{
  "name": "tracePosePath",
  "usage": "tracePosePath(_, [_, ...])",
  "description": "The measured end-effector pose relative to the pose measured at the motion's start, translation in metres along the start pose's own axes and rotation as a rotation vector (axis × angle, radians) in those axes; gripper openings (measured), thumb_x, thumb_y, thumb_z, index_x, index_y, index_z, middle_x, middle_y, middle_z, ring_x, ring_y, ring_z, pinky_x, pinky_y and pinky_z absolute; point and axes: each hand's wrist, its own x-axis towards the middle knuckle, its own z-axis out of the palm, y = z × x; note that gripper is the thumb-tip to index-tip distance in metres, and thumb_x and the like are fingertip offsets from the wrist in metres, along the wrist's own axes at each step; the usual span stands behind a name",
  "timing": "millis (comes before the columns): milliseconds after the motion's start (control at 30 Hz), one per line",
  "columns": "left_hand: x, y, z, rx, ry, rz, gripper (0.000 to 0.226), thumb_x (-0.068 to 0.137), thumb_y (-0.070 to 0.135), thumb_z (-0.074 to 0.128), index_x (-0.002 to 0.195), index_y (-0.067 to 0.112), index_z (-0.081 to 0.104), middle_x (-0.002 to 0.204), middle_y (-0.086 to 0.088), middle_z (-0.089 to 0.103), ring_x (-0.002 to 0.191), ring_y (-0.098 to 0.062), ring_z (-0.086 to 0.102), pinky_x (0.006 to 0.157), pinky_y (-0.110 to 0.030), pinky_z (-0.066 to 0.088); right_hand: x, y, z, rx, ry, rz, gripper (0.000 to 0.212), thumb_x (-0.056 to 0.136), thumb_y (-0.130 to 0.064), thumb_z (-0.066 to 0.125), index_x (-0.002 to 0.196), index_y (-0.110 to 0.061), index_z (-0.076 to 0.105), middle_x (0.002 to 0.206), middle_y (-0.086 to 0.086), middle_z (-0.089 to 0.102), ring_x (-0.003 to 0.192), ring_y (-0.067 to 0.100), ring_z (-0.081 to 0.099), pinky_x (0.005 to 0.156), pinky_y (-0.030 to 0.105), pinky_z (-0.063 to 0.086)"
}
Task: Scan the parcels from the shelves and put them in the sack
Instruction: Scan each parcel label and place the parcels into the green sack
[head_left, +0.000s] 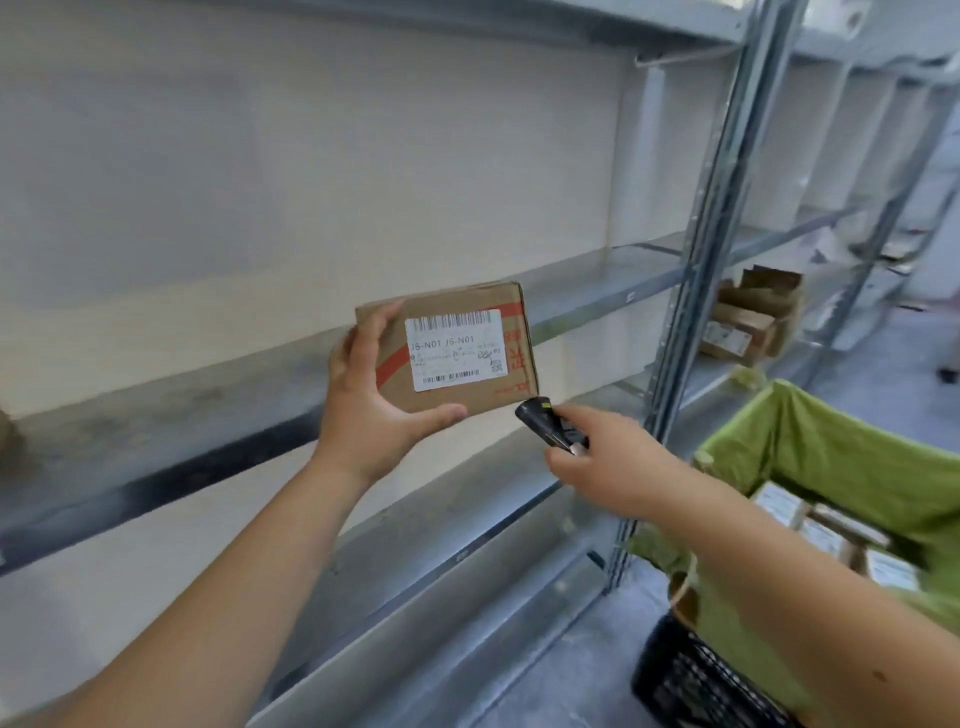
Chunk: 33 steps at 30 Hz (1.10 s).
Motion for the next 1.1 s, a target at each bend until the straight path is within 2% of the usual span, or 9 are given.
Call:
tracePosePath(100, [-0.002, 0.016, 0.058, -0.074, -0.106, 0.007, 0.115, 0.052, 0.044, 0.103, 0.141, 0.067, 0.034, 0.151, 0.002, 0.037, 0.128, -0.002, 0.047, 0.106, -0.031, 0.043, -0.025, 0.055, -0.015, 0.049, 0.044, 0.136, 0.045, 0.087, -0.046, 0.058, 0.131, -0.043, 0.056, 0.085, -0.011, 0.070, 0.058, 0.006, 0.066, 0.042, 0.018, 0.044])
tracePosePath(233, [-0.018, 0.035, 0.152, -0.179, -0.244, -0.007, 0.114, 0.053, 0.038, 0.104, 0.139, 0.068, 0.036, 0.146, 0.004, 0.038, 0.122, 0.018, 0.039, 0.100, -0.011, 0.035, -0.066, 0.134, -0.037, 0.118, 0.103, 0.309, 0.052, 0.086, -0.045, 0.061, 0.138, -0.042, 0.056, 0.077, -0.009, 0.070, 0.049, 0.003, 0.062, 0.039, 0.018, 0.041])
tracePosePath(333, [-0.035, 0.050, 0.225, -0.235, -0.352, -0.051, 0.112, 0.054, 0.037, 0.104, 0.136, 0.070, 0.035, 0.144, 0.006, 0.039, 0.118, 0.021, 0.038, 0.095, -0.007, 0.033, -0.100, 0.190, -0.053, 0.140, 0.149, 0.417, 0.054, 0.087, -0.047, 0.064, 0.140, -0.041, 0.057, 0.075, -0.014, 0.070, 0.054, -0.003, 0.062, 0.039, 0.013, 0.037])
tracePosePath(433, [-0.049, 0.069, 0.294, -0.287, -0.453, -0.096, 0.111, 0.051, 0.041, 0.104, 0.134, 0.071, 0.036, 0.144, 0.006, 0.041, 0.122, 0.010, 0.044, 0.095, -0.014, 0.038, -0.129, 0.247, -0.068, 0.183, 0.242, 0.519, 0.061, 0.092, -0.045, 0.065, 0.150, -0.033, 0.053, 0.107, -0.018, 0.067, 0.063, -0.001, 0.061, 0.047, 0.007, 0.040])
tracePosePath(567, [-0.070, 0.089, 0.376, -0.309, -0.537, -0.164, 0.118, 0.044, 0.054, 0.101, 0.143, 0.066, 0.037, 0.142, 0.012, 0.044, 0.126, -0.004, 0.052, 0.105, -0.034, 0.048, -0.158, 0.315, -0.087, 0.248, 0.289, 0.616, 0.064, 0.094, -0.047, 0.066, 0.153, -0.033, 0.049, 0.109, -0.009, 0.062, 0.074, 0.005, 0.058, 0.049, 0.011, 0.035])
tracePosePath(667, [-0.084, 0.099, 0.425, -0.300, -0.606, -0.200, 0.121, 0.043, 0.057, 0.103, 0.144, 0.065, 0.037, 0.145, 0.010, 0.049, 0.128, -0.009, 0.054, 0.107, -0.043, 0.051, -0.177, 0.357, -0.099, 0.293, 0.305, 0.676, 0.066, 0.094, -0.049, 0.065, 0.155, -0.033, 0.047, 0.137, -0.007, 0.062, 0.093, 0.011, 0.060, 0.064, 0.017, 0.041])
tracePosePath(867, [-0.087, 0.109, 0.492, -0.272, -0.688, -0.274, 0.118, 0.044, 0.057, 0.103, 0.140, 0.070, 0.036, 0.148, 0.007, 0.045, 0.128, -0.008, 0.053, 0.106, -0.040, 0.051, -0.194, 0.408, -0.116, 0.416, 0.332, 0.798, 0.066, 0.094, -0.049, 0.064, 0.155, -0.036, 0.043, 0.090, -0.012, 0.061, 0.049, -0.002, 0.053, 0.044, 0.015, 0.036])
tracePosePath(1000, [-0.076, 0.112, 0.534, -0.265, -0.754, -0.293, 0.115, 0.047, 0.052, 0.103, 0.138, 0.071, 0.035, 0.149, 0.008, 0.042, 0.129, -0.010, 0.051, 0.107, -0.041, 0.051, -0.183, 0.433, -0.127, 0.428, 0.344, 0.835, 0.072, 0.091, -0.057, 0.061, 0.157, -0.038, 0.039, 0.116, -0.009, 0.065, 0.051, -0.003, 0.048, 0.048, 0.015, 0.033])
tracePosePath(1100, [-0.063, 0.106, 0.574, -0.254, -0.814, -0.328, 0.116, 0.050, 0.047, 0.103, 0.142, 0.066, 0.035, 0.151, 0.005, 0.042, 0.129, -0.013, 0.052, 0.109, -0.039, 0.049, -0.169, 0.450, -0.131, 0.419, 0.334, 0.869, 0.075, 0.089, -0.060, 0.061, 0.157, -0.036, 0.041, 0.122, -0.008, 0.062, 0.082, 0.006, 0.058, 0.061, 0.020, 0.039])
